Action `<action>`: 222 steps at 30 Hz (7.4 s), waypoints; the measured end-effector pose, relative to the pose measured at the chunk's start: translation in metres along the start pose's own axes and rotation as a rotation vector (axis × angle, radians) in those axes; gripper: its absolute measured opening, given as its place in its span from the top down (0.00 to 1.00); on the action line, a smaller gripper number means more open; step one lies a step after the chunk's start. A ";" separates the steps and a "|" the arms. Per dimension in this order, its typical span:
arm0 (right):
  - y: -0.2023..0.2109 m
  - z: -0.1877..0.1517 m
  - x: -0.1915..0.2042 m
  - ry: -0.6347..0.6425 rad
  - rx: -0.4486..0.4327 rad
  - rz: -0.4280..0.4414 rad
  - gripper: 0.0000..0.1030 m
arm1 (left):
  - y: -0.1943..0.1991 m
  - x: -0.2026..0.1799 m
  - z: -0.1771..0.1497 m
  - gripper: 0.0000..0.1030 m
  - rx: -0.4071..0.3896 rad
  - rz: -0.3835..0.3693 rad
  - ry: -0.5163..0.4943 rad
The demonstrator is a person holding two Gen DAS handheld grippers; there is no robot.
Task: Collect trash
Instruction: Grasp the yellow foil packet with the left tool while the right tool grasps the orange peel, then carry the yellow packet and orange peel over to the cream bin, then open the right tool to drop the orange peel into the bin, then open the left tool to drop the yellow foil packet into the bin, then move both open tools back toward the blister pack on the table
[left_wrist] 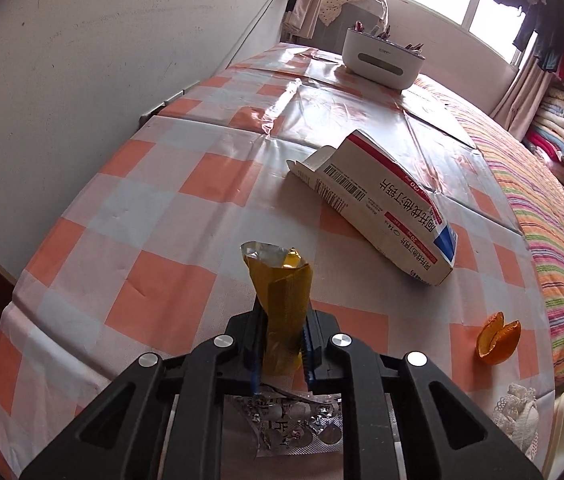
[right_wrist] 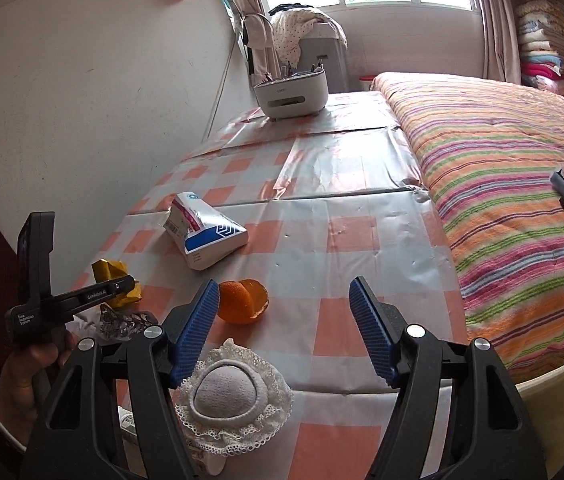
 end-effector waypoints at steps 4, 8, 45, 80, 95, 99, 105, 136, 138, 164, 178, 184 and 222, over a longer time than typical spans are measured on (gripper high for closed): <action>-0.035 0.000 0.015 0.035 0.084 0.064 0.35 | 0.014 0.000 0.006 0.89 -0.058 -0.004 -0.004; -0.063 -0.006 0.022 0.064 0.167 0.075 0.36 | 0.026 -0.005 0.007 0.89 -0.094 -0.008 -0.029; -0.022 -0.002 0.017 0.045 0.114 0.097 0.83 | 0.087 -0.034 -0.010 0.88 -0.181 -0.087 -0.097; 0.093 -0.064 -0.071 -0.183 -0.056 0.001 0.82 | 0.155 -0.152 -0.095 0.88 -0.186 -0.288 -0.285; 0.138 -0.095 -0.134 -0.311 -0.132 -0.109 0.82 | 0.171 -0.227 -0.148 0.88 -0.132 -0.379 -0.409; 0.145 -0.106 -0.151 -0.352 -0.134 -0.144 0.82 | 0.173 -0.242 -0.159 0.88 -0.120 -0.396 -0.437; 0.156 -0.118 -0.170 -0.395 -0.145 -0.203 0.82 | 0.173 -0.264 -0.175 0.88 -0.097 -0.415 -0.478; 0.239 -0.157 -0.261 -0.771 -0.447 -0.322 0.31 | 0.166 -0.351 -0.244 0.88 -0.014 -0.448 -0.655; 0.241 -0.159 -0.264 -0.782 -0.455 -0.324 0.30 | 0.165 -0.355 -0.248 0.87 -0.003 -0.448 -0.659; 0.231 -0.159 -0.257 -0.761 -0.422 -0.321 0.30 | 0.174 -0.340 -0.228 0.25 -0.052 -0.432 -0.572; 0.207 -0.148 -0.228 -0.676 -0.351 -0.320 0.30 | 0.170 -0.284 -0.199 0.25 -0.065 -0.395 -0.502; 0.190 -0.141 -0.207 -0.625 -0.311 -0.305 0.30 | 0.164 -0.236 -0.168 0.25 -0.093 -0.339 -0.403; 0.088 -0.103 -0.074 -0.319 -0.047 0.000 0.30 | 0.036 -0.049 -0.059 0.25 0.160 -0.128 -0.797</action>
Point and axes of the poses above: each gripper's, at about its wrist camera, not at the fingertips, and y roughly against the way its jaws point, x to its left, z to its top, the point moved 8 cm from there along -y, roughly the way its jaws point, and after that the axes turned 9 degrees about y, right-handed, at the moved point
